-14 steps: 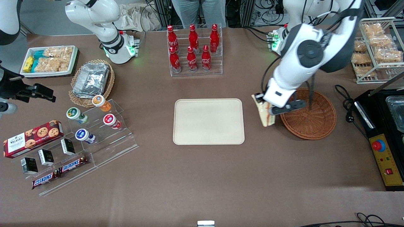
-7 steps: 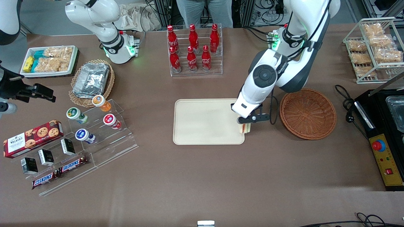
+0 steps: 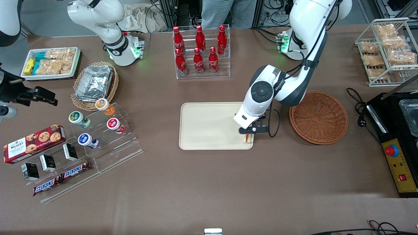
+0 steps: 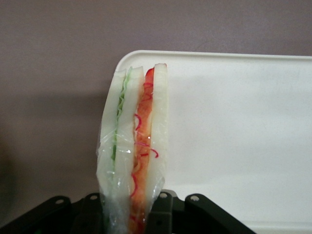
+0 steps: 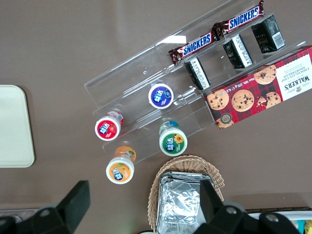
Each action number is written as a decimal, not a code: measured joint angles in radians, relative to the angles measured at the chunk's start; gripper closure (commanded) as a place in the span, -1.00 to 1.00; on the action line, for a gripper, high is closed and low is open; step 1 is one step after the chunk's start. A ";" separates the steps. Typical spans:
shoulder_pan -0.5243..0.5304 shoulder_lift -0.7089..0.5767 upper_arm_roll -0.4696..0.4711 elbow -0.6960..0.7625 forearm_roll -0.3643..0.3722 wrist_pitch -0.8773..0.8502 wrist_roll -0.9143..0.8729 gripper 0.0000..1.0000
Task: Place sandwich from basket to tray
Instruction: 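Carry the sandwich over the white tray and lower it, then open the left gripper to release the sandwich and raise away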
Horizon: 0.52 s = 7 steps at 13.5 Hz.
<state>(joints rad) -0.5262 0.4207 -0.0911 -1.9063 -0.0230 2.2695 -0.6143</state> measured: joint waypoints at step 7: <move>-0.040 0.048 0.000 -0.057 0.004 0.112 0.000 1.00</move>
<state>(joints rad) -0.5661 0.4685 -0.0914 -1.9636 -0.0193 2.3815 -0.6142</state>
